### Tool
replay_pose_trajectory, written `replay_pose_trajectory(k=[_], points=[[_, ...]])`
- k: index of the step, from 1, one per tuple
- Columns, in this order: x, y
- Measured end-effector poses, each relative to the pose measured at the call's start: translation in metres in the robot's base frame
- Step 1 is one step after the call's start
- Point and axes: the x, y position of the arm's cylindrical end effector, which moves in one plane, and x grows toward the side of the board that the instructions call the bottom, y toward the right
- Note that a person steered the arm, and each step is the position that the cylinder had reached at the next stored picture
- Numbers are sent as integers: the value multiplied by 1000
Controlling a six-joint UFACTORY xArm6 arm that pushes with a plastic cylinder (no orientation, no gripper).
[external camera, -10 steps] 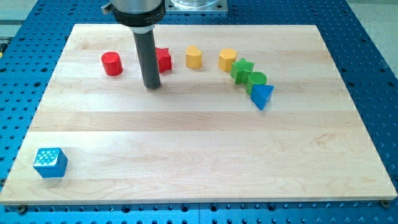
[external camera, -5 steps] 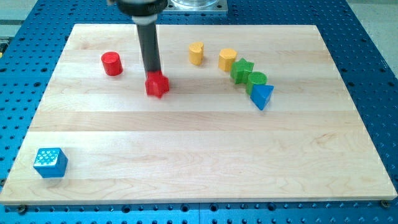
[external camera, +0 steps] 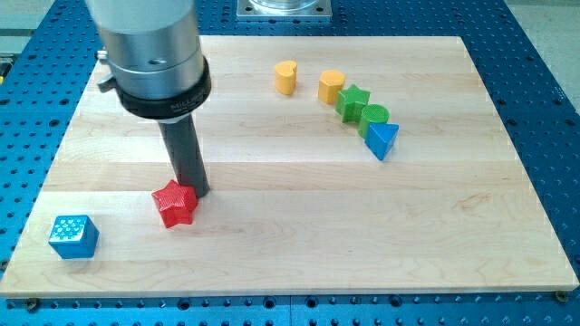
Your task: Place the red star above the blue cube
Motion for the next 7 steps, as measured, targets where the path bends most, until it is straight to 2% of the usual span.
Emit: replay_pose_trajectory(k=[1,2,3,4,5,6,7], points=[[6,74],[14,13],[34,-9],[66,9],[46,-43],[43,-85],[43,-95]])
